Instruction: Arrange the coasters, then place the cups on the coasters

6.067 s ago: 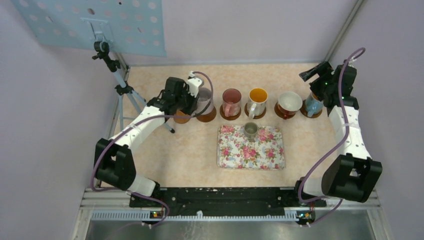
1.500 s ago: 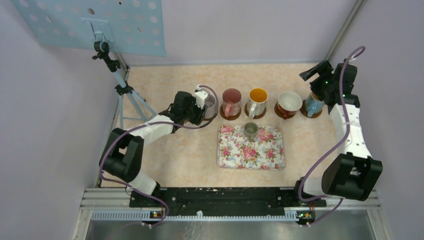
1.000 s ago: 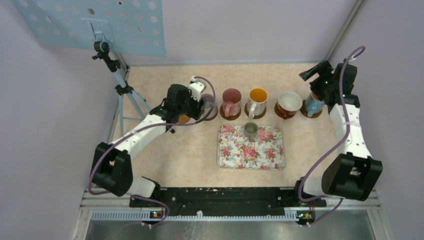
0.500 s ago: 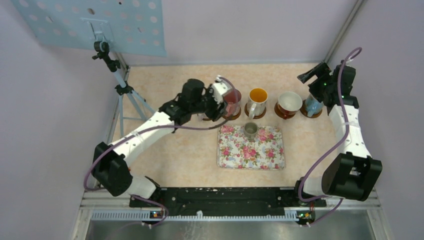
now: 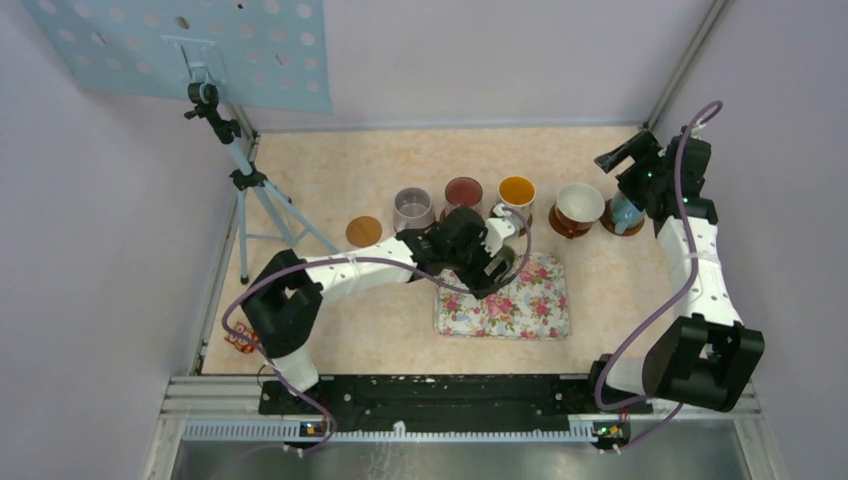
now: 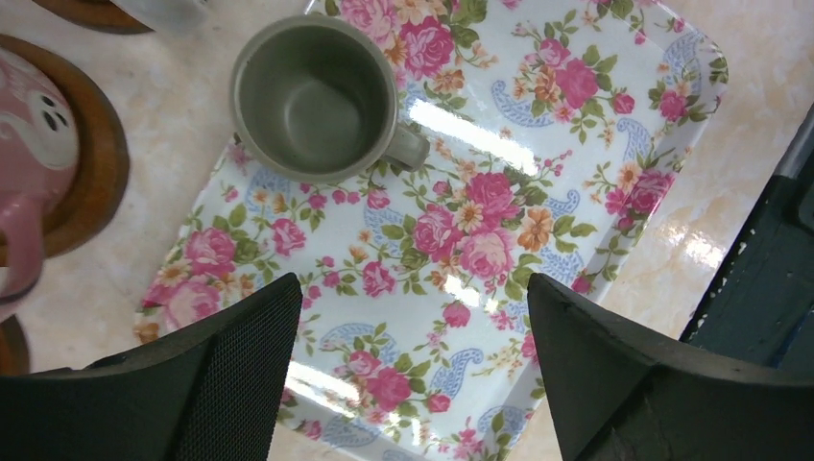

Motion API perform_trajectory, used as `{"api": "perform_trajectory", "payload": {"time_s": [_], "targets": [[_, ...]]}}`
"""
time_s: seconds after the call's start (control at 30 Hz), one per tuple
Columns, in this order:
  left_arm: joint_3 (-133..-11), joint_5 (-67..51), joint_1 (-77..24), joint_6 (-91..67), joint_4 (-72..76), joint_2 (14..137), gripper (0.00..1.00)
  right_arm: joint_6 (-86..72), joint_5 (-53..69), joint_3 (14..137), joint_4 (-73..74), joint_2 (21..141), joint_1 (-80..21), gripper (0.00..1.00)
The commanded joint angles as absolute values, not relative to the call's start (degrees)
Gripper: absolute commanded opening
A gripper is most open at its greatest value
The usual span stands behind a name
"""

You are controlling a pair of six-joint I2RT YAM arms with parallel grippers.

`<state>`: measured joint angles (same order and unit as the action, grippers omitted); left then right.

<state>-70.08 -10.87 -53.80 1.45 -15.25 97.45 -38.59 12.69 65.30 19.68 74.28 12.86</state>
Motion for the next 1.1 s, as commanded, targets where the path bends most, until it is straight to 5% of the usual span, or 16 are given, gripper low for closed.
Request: {"api": "perform_trajectory", "payload": {"time_s": [0.0,0.73,1.07], "targets": [[-72.1,-10.4,-54.8,-6.1,-10.3,99.1,0.92,-38.3,11.3,64.6,17.4,71.1,12.9,0.87],[-85.1,10.8,-58.0,-13.3,-15.9,113.6,0.71,-38.1,9.8,62.9,17.0,68.9,14.0,0.87],[-84.3,8.8,-58.0,-12.1,-16.1,112.2,0.74,-38.3,10.1,62.1,16.9,68.9,14.1,0.87]]}}
